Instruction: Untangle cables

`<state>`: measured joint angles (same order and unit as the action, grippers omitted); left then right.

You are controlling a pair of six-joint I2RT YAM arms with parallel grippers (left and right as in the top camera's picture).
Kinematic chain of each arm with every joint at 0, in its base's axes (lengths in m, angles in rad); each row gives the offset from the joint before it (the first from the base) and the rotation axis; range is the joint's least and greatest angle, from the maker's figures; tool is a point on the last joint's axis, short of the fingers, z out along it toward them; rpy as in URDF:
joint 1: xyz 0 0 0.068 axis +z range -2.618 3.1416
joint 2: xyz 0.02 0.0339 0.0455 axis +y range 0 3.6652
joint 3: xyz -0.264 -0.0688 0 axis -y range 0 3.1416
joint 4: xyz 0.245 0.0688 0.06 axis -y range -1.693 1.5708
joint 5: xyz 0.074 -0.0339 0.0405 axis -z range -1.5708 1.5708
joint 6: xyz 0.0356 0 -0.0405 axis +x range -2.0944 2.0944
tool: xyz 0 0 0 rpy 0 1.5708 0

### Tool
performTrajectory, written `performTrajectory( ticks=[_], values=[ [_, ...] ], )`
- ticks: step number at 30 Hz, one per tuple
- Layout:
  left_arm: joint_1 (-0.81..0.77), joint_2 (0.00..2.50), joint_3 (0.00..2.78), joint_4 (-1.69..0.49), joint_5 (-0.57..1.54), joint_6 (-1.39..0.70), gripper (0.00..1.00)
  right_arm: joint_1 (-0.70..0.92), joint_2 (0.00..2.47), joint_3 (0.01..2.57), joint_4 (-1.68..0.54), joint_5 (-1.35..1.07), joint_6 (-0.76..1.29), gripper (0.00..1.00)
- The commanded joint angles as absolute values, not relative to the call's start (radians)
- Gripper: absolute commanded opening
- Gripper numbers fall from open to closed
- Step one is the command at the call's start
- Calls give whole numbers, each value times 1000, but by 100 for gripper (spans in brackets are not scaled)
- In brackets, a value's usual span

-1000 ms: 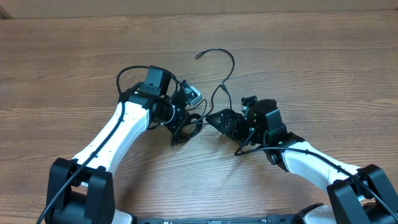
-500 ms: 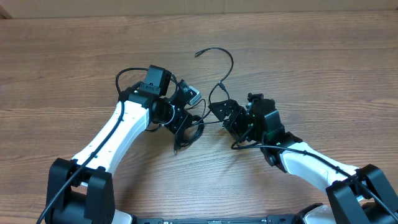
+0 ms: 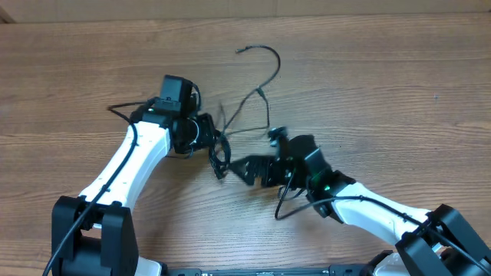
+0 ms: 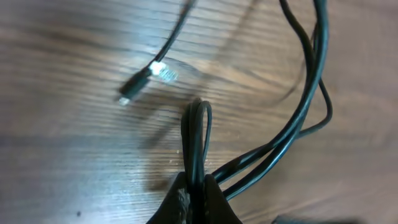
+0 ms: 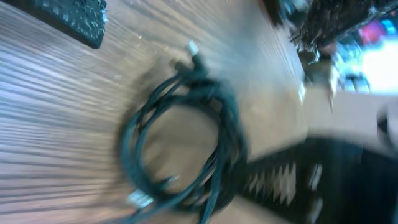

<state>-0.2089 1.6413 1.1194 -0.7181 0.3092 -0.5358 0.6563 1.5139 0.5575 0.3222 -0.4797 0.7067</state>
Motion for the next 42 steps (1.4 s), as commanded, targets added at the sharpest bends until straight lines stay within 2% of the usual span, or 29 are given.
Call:
performTrajectory(
  ticks=[1, 7, 15, 17, 19, 20, 27, 28, 30, 36, 42],
  values=[
    [-208, 1619, 1143, -718, 334, -745, 4, 711, 1515, 570, 332, -440, 432, 95],
    [-208, 1619, 1143, -754, 476, -739, 4, 744, 1515, 570, 371, -307, 173, 79],
    [-208, 1619, 1143, -810, 546, -651, 4, 746, 1515, 570, 410, -316, 147, 73],
    [-208, 1619, 1145, -807, 564, -651, 4, 747, 1515, 570, 402, -352, 147, 59],
    [-207, 1619, 1153, -803, 579, -654, 4, 754, 1515, 570, 390, -396, 148, 38],
    [-208, 1619, 1161, -804, 586, -655, 4, 761, 1516, 570, 380, -405, 148, 33],
    [-207, 1619, 1235, -807, 661, -658, 4, 805, 1516, 570, 347, -405, 148, 28],
    [-207, 1619, 1247, -808, 676, -662, 4, 810, 1516, 570, 336, -405, 148, 24],
    [-201, 1619, 1266, -808, 712, -677, 4, 819, 1516, 570, 309, -405, 148, 4],
    [-156, 1619, 1281, -805, 748, -802, 4, 844, 1516, 570, 290, -406, 195, 4],
    [-48, 1619, 1281, -719, 731, -1066, 4, 887, 1516, 570, 292, -418, 218, 4]
  ],
)
